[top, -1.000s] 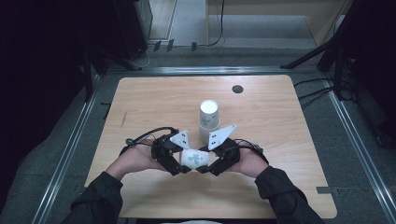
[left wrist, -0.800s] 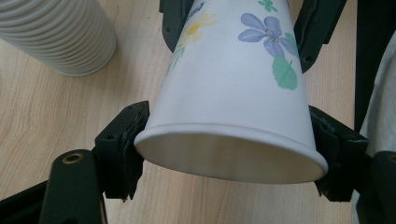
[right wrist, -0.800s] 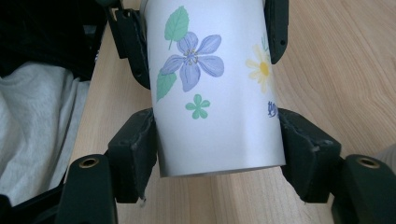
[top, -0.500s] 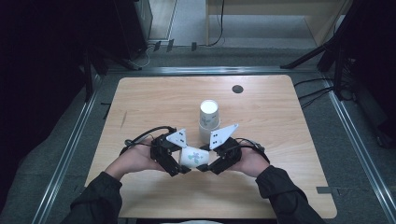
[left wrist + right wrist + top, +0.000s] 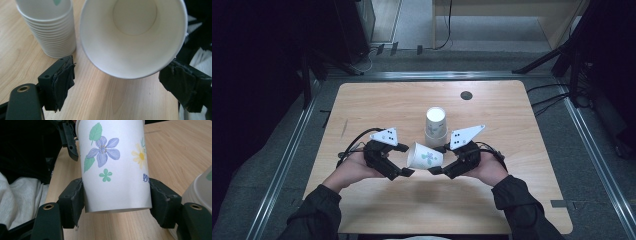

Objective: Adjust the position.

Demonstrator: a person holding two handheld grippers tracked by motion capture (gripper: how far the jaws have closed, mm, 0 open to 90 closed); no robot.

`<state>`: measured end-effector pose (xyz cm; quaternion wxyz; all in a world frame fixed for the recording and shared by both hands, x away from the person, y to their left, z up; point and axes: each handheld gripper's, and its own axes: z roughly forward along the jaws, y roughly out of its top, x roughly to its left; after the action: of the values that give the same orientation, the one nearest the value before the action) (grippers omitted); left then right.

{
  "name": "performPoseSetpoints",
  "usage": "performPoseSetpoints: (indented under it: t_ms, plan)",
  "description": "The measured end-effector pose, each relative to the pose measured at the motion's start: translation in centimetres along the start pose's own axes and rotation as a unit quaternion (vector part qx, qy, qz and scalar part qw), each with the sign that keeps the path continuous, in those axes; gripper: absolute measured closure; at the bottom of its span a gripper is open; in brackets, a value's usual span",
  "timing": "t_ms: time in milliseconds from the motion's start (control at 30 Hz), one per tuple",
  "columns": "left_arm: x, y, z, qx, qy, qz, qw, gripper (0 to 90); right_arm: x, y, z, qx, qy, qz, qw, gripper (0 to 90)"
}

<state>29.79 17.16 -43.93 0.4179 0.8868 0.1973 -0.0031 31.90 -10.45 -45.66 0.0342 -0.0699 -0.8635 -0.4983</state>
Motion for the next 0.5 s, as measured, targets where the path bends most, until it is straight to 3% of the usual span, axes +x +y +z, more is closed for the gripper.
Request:
performPoseSetpoints:
  t_ms: [167, 233, 367, 500]
  plan:
    - [0.06, -0.30, -0.21, -0.032, 0.000, -0.018, 0.9993, 13.8, -0.08, -0.01, -0.31, -0.009, 0.003, 0.003, 1.0000, 33.9]
    - [0.01, -0.30, -0.20, -0.060, -0.011, -0.027, 0.9978, 13.9, -0.14, 0.01, -0.34, -0.014, 0.006, 0.006, 0.9999, 33.9]
    - [-0.31, -0.19, 0.01, -0.085, -0.010, -0.021, 0.9961, 14.0, -0.16, 0.05, -0.35, -0.019, 0.015, 0.015, 0.9996, 33.9]
    - [-0.38, -0.15, 0.23, -0.116, -0.017, -0.024, 0.9928, 14.0, -0.16, 0.08, -0.21, -0.021, 0.016, 0.015, 0.9995, 33.9]
